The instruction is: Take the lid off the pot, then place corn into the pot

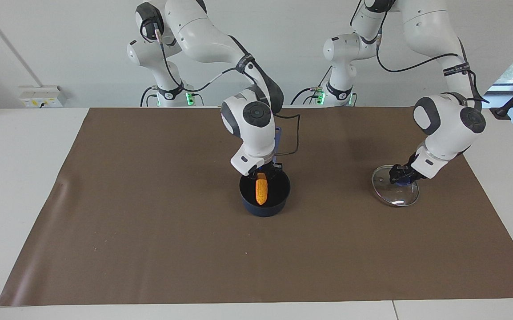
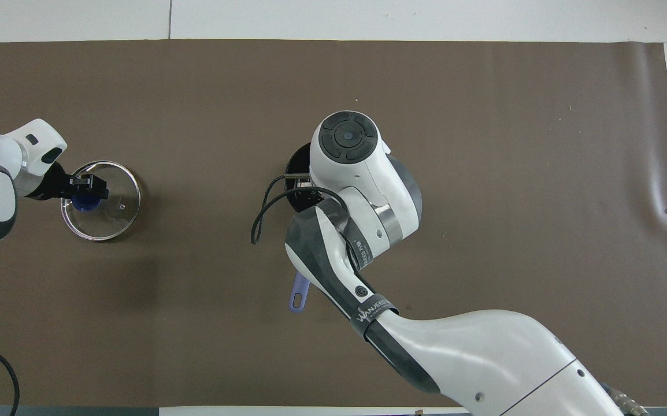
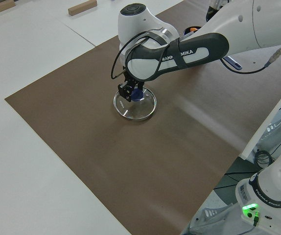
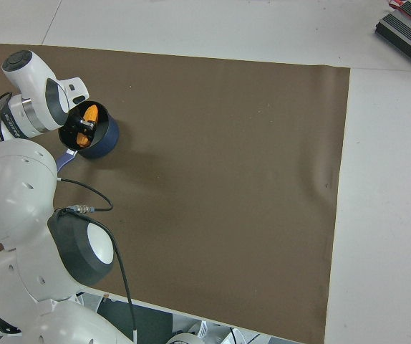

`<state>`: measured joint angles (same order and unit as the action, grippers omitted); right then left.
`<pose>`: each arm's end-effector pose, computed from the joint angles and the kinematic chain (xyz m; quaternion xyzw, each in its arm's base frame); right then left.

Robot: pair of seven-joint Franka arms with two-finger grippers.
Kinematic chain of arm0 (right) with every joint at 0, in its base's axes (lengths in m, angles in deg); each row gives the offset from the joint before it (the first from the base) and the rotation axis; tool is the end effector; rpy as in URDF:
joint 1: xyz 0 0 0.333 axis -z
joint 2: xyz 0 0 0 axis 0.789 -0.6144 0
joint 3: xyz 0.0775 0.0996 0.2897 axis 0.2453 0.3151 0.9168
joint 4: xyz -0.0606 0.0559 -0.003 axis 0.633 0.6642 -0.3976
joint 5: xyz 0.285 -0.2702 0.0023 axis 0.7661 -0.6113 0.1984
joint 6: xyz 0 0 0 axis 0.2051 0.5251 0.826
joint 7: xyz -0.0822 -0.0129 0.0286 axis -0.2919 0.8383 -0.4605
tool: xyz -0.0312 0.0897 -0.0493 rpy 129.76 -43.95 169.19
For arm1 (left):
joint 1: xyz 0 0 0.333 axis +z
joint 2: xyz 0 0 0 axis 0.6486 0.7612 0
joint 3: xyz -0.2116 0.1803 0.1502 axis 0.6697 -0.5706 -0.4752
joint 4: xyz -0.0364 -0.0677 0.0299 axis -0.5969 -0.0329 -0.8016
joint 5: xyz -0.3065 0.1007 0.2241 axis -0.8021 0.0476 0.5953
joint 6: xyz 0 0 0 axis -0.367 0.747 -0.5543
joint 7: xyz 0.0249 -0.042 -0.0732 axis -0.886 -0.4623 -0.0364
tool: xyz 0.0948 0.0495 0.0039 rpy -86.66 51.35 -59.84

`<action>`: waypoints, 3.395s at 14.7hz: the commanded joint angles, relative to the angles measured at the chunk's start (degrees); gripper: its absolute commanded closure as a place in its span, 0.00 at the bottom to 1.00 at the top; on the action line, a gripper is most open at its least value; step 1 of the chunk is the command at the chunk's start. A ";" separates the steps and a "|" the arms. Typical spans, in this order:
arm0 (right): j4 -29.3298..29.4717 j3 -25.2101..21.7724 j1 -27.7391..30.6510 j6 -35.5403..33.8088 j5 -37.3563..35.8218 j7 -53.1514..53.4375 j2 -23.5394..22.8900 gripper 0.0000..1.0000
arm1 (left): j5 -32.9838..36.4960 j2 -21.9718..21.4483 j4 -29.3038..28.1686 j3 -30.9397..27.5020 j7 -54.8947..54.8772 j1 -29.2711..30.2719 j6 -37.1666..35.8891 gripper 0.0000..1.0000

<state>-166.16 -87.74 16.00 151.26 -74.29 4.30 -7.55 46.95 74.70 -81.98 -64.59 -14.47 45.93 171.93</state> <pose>0.5794 0.3929 0.3502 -0.9985 0.0344 0.0251 0.0330 0.5878 0.0434 0.3441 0.9988 -0.0276 -0.0261 0.0293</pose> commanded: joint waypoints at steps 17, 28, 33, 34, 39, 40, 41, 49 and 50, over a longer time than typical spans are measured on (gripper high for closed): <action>6.31 -0.36 8.47 -7.05 -9.35 -7.32 4.45 0.00 | 0.79 -1.12 17.34 0.33 6.53 -5.84 -16.93 0.00; 7.30 -0.54 27.62 -28.52 -12.79 -30.79 22.38 0.00 | 2.46 -17.81 11.69 0.69 9.73 -6.90 -34.47 0.00; -3.85 -0.27 32.40 -29.39 -8.40 -36.69 28.17 0.00 | 2.90 -16.51 14.56 0.16 11.04 -9.27 -33.23 0.00; -6.59 -0.01 32.40 -28.95 -8.48 -36.70 30.71 0.00 | 3.51 -16.42 15.53 0.16 11.05 -9.19 -33.58 0.00; -16.61 -0.45 32.92 -21.40 -8.66 -39.96 36.88 0.00 | 4.14 -16.50 16.50 0.60 11.05 -8.58 -34.90 0.00; -16.89 -0.45 33.01 -21.21 -8.66 -39.87 36.80 0.00 | 3.96 -16.59 16.42 0.69 11.05 -8.31 -34.47 0.00; -16.72 -0.45 33.27 -21.12 -8.74 -39.95 36.54 0.00 | 3.96 -16.68 16.33 0.77 11.13 -8.22 -34.46 0.00; -12.15 -0.53 34.60 -24.90 -8.48 -40.22 32.94 0.00 | 3.78 -16.68 16.07 1.13 10.87 -7.96 -34.20 0.00; -11.45 -0.53 34.59 -24.90 -8.66 -40.22 32.59 0.00 | 3.78 -16.77 15.98 1.13 10.87 -7.87 -34.20 0.00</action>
<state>-179.78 -88.63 49.83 127.84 -83.59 -34.14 25.91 50.26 58.60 -65.78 -63.75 -4.16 37.75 138.18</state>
